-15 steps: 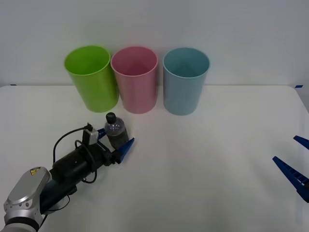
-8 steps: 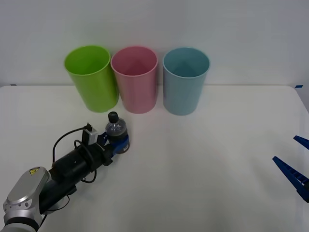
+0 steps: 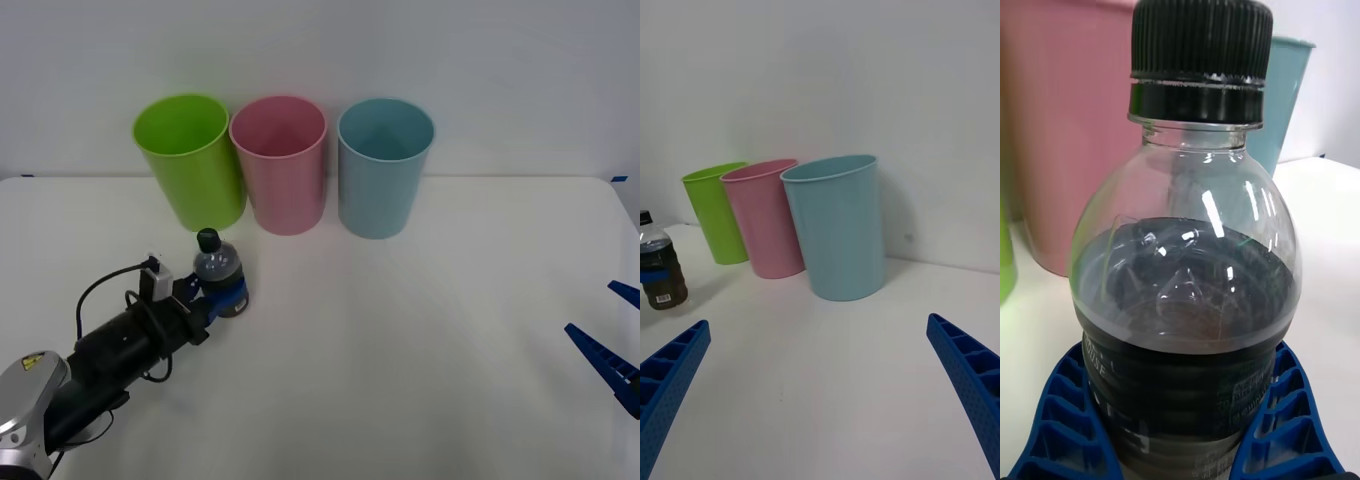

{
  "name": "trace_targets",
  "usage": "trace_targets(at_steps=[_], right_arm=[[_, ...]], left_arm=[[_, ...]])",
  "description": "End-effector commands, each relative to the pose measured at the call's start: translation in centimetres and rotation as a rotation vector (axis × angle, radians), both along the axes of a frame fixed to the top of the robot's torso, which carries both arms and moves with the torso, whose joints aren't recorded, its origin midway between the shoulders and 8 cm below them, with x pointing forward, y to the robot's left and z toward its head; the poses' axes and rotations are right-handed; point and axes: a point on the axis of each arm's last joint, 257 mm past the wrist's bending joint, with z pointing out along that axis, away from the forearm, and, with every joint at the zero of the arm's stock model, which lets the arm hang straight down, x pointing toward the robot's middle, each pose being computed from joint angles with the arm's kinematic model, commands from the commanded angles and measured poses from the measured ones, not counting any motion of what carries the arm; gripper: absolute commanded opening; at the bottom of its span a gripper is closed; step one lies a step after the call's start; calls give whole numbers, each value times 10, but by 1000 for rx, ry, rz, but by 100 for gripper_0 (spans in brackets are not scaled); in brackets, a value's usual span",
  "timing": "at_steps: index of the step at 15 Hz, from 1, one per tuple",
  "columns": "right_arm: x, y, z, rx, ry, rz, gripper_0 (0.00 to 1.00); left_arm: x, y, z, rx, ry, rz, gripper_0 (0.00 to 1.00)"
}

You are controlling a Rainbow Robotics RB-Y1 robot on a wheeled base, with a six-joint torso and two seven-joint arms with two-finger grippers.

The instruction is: Grasp the object on the table and drop it into the matching bin: aluminum can to the light blue bin, PET bottle to the pink bin.

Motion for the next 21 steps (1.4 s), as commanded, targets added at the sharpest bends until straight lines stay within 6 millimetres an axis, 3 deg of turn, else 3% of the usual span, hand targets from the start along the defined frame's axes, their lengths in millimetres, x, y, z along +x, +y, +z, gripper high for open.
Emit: trace_targets(at_steps=[1,5,14,21], right_arm=[[0,0,0,0,0,0,100],[0,0,0,0,0,0,100],[0,0,0,0,0,0,100],[0,0,0,0,0,0,100]], left_arm=[[-14,17,29,-44,-5,10,0],[-26,27,78,-126,-30,16,0],[-28,33,188,-274,-50,0,0],[11,28,266,-323,-103,36,0]])
